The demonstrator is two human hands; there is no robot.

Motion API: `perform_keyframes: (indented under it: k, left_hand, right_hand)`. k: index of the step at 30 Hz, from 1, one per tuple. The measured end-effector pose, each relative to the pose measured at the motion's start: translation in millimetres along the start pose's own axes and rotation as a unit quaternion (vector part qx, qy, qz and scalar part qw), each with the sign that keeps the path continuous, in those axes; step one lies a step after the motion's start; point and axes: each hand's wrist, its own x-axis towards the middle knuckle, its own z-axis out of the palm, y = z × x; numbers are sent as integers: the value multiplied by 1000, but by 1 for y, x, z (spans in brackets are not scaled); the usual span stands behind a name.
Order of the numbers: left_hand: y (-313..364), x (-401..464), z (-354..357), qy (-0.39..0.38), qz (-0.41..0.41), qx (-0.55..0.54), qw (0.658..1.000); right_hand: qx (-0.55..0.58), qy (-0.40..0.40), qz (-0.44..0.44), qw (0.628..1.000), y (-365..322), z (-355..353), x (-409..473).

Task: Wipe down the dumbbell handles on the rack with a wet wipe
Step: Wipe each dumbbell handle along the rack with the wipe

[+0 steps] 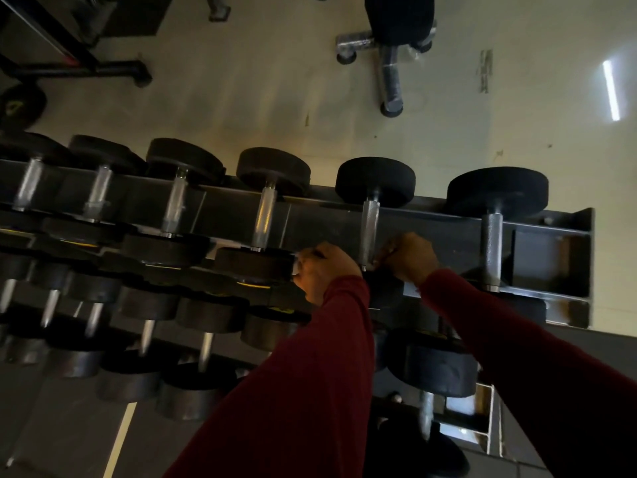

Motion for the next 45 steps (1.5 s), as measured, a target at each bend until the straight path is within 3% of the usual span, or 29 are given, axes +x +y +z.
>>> perform_keyframes:
  k: [5, 9, 16, 21, 24, 28, 31, 34, 39, 43, 45]
  left_hand:
    - [0, -5, 1, 22, -12, -63, 998]
    - [1, -7, 0, 37, -14, -94, 995]
    - [5, -12, -6, 29, -11, -112, 993]
    - [6, -15, -7, 13, -18, -123, 992]
    - [6, -15, -6, 15, -13, -117, 993]
    - [5, -14, -6, 20, 0, -110, 994]
    - [7, -15, -7, 16, -5, -105, 994]
    - [9, -16, -8, 9, -15, -103, 995]
    - [8, -15, -6, 6, -13, -95, 995]
    - [7, -14, -6, 12, -1, -87, 996]
    - [5, -12, -5, 13, 2, -84, 996]
  right_hand:
    - [67, 45, -83, 993, -9, -9, -22]
    - [-33, 86, -143, 985, -32, 4, -17]
    - [-71, 110, -151, 980, -42, 6, -7]
    - [-14, 55, -125, 991, -15, -5, -6]
    - [-9, 100, -163, 981, -19, 6, -5]
    - [-22, 235, -216, 947, -28, 10, 17]
    - [67, 341, -171, 922, -35, 1, 34]
    - [172, 374, -104, 905, -41, 8, 31]
    - [453, 327, 73, 826, -46, 15, 32]
    - [612, 249, 167, 732, -37, 17, 43]
    - [630, 167, 206, 730, -34, 16, 45]
